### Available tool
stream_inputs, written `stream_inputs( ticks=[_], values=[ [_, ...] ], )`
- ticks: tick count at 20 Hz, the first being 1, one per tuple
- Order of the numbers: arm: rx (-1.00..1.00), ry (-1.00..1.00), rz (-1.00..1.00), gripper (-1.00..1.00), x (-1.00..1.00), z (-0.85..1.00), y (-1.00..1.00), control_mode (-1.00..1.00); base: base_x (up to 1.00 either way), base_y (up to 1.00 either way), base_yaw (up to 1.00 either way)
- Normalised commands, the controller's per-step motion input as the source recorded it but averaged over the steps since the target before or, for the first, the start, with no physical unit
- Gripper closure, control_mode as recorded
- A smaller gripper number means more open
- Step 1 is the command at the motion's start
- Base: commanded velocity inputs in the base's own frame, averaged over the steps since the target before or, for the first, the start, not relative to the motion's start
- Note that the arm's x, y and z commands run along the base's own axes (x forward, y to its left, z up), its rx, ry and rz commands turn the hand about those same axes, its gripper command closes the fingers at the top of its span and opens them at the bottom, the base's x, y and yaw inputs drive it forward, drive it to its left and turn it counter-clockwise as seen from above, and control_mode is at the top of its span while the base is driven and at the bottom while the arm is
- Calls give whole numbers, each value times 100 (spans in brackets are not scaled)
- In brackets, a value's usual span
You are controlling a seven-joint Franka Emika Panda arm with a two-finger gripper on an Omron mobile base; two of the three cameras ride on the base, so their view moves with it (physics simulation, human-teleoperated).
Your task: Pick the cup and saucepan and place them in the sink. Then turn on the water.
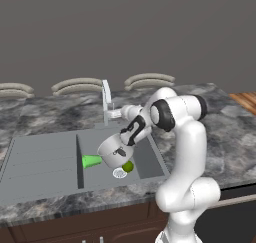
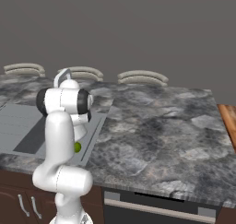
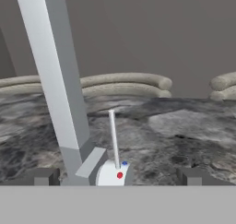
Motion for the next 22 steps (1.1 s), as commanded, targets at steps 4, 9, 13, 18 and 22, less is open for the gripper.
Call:
stream_inputs(
  ticks=[4, 9, 13, 18, 22],
  values=[
    [0, -2, -2, -100, 7, 0, 3, -100, 0, 0, 0],
    [0, -4, -4, -100, 0, 0, 0, -100, 0, 0, 0],
    [0, -4, -6, -100, 0, 0, 0, -100, 0, 0, 0],
    [0, -3, -7, -100, 0, 0, 0, -100, 0, 0, 0],
    [0, -3, -7, -100, 0, -3, 0, -100, 0, 0, 0]
  ],
)
